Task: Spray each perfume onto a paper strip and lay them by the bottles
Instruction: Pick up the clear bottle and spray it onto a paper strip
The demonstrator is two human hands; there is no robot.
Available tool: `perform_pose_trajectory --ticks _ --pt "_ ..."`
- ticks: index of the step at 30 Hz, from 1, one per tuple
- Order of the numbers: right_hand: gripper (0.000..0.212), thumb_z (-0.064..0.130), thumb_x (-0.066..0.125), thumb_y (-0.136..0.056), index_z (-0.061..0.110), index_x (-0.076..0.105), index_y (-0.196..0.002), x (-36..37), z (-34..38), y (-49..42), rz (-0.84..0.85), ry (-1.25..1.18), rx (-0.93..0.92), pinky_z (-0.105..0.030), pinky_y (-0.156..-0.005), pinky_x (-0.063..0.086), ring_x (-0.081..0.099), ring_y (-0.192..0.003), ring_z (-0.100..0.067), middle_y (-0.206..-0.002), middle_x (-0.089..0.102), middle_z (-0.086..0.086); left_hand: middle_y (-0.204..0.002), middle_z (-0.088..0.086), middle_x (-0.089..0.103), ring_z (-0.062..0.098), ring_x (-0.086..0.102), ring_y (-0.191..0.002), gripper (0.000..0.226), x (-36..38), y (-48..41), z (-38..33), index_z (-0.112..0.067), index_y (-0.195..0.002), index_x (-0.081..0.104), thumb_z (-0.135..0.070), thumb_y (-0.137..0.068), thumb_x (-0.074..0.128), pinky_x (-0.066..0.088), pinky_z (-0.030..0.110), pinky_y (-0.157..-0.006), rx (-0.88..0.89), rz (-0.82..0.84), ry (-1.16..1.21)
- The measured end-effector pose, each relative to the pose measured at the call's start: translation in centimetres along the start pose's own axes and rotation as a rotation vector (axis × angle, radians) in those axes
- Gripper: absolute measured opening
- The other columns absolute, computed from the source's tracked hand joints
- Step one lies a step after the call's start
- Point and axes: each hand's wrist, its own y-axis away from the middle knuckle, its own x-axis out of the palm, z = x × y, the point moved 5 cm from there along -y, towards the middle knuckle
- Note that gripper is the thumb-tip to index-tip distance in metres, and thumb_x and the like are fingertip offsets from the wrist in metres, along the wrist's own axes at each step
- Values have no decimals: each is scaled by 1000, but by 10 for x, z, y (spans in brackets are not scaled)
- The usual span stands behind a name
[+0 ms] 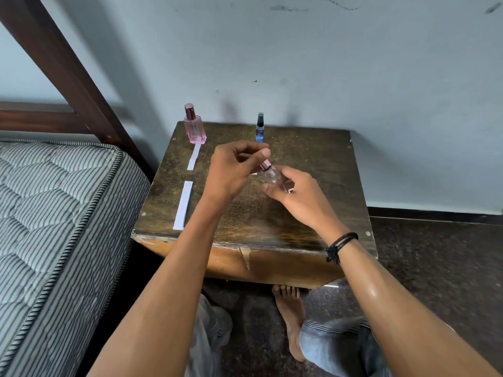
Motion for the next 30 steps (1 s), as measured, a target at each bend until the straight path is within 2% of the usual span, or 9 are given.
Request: perform_pose_trajectory --ticks 6,10,14,17,21,24,27,30 --pt "39 44 71 -93 36 63 -130 -10 -3 0 8 46 -14 -27 -79 45 62 -95 -1 -106 68 17 -91 9 77 17 73 -82 17 7 -3 1 -10 -103 77 -20 -89 76 61 29 -76 14 -22 -6" --pt "47 41 72 -93 34 59 -138 -13 -6 0 60 109 -5 -31 -87 51 64 -100 -7 -112 67 13 -86 5 76 17 73 -81 17 -7 -6 5 -13 -102 76 -25 -91 74 62 34 -78 20 -130 -8" --pt "46 41 71 -94 33 58 -138 -19 -13 2 67 111 26 -26 -80 47 62 -93 -2 -102 63 16 -84 -5 75 11 72 -79 12 -27 -10 15 -20 -98 76 -28 -90 75 62 37 -82 -18 -261 -201" --pt "35 39 71 -94 31 64 -127 -26 -16 2 26 -2 59 -24 -71 45 61 -83 -5 -97 65 10 -83 -9 74 11 71 -80 5 -25 -13 22 -24 -93 76 -27 -89 76 60 36 -82 -50 -163 -419" --pt "21 33 72 -94 32 68 -115 -32 -18 5 -2 -250 134 -23 -80 49 65 -94 -6 -103 71 8 -85 -14 70 6 66 -81 9 -14 -12 27 -30 -95 74 -26 -87 77 57 33 -81 -30 -14 -629" --pt "19 27 76 -92 29 72 -111 -35 -23 5 -23 -389 179 -24 -85 49 68 -101 -10 -102 75 7 -87 -15 69 8 66 -85 15 -10 -9 29 -27 -101 75 -25 -86 77 55 32 -84 -24 47 -694" --pt "20 19 77 -91 24 74 -109 -36 -25 5 -31 -530 202 -23 -83 52 72 -104 -15 -104 78 3 -89 -14 70 7 66 -87 14 -10 -8 30 -29 -99 75 -25 -87 77 53 30 -84 -28 85 -720" --pt "25 19 82 -86 20 74 -110 -40 -25 3 -70 -544 191 -27 -84 55 73 -101 -17 -104 79 2 -93 -13 71 8 67 -88 13 -11 -7 30 -30 -98 75 -25 -87 77 53 30 -85 -30 97 -719"
